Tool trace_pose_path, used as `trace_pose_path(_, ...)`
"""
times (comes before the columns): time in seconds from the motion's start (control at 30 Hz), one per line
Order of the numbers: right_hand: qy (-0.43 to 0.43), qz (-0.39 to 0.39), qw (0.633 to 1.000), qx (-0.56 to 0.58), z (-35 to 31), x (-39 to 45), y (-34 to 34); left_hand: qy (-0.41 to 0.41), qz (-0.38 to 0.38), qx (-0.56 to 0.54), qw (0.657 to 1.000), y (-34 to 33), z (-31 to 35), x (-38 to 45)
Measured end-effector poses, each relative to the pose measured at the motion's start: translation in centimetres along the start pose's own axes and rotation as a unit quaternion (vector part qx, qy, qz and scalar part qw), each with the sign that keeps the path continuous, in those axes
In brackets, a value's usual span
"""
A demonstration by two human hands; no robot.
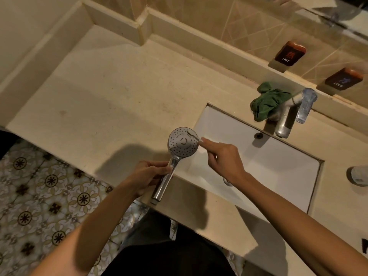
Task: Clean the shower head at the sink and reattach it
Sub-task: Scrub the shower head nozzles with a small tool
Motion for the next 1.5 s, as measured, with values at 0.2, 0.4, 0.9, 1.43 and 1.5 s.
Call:
trace_pose_path(0.2,-0.086,0.085,0.989,0.082,-0.7,-0.1,-1.2,-0.014,0.007,-0.042,0.999,1.0,-0.2,-0.4)
trace_pose_path(0.4,-0.254,0.178,0.912,0.269,-2.4,1.5,-3.3,-0.022,0.021,-0.074,0.997,2.4,-0.2,-0.4)
trace_pose_path(0.9,-0.455,0.146,0.820,0.315,-4.3,6.1,-6.7,-0.074,-0.007,-0.152,0.986,7.3,1.6,-0.6)
trace_pose_path(1.43,-0.486,0.162,0.800,0.311,-4.7,8.7,-9.2,-0.044,-0.019,-0.129,0.990,8.4,2.5,1.1)
trace_pose_path(1.5,-0.485,0.170,0.801,0.308,-4.8,8.7,-9.1,-0.041,-0.018,-0.117,0.992,8.1,2.8,1.4)
Point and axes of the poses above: each hand's wrist, its own x-axis towards the middle knuckle, its own y-axis out of the back of the hand, z = x × y, the point moved 5 cm from there along x, towards the middle knuckle, and after that the axes turned 8 degrees about -z, right-handed, at the moved point
